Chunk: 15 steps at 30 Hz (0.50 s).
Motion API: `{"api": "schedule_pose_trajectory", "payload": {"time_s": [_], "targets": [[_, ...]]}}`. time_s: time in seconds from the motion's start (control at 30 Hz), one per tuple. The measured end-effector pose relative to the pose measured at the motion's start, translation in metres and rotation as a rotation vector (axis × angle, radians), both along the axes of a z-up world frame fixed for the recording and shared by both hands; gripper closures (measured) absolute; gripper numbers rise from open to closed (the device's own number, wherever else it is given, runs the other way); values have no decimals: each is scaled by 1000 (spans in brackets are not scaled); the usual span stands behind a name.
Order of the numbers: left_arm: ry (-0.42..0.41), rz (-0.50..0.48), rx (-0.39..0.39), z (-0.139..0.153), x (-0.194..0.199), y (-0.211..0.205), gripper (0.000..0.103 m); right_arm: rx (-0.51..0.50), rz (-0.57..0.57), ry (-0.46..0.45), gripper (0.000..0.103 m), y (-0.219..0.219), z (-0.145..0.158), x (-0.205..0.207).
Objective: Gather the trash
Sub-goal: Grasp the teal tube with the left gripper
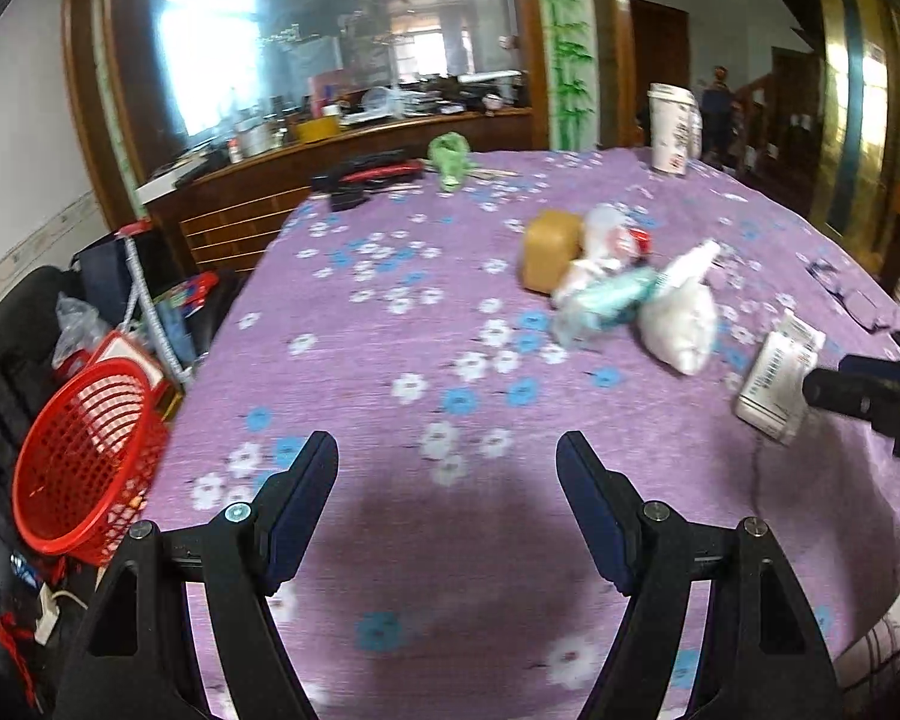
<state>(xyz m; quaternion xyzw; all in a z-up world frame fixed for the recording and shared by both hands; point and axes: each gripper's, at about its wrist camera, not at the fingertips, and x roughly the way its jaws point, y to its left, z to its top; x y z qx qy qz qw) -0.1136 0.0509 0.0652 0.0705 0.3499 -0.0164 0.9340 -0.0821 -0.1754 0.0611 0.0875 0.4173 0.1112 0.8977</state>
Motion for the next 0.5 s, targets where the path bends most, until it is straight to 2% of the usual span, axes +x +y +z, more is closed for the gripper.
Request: {"api": "schedule_pose_trajectory", "payload": {"time_s": [0.2,0.33,0.5], "targets": [[22,-108,11,3,12,-31,29,60,-73,26,32,-38,-4,2],[47,-168,48,4,44,-47,29,87,-100,21,32,-52,-3,-1],[60,-191,98,-1,82,-62,29,114,-120,34,32,-66,-7,-1]]}}
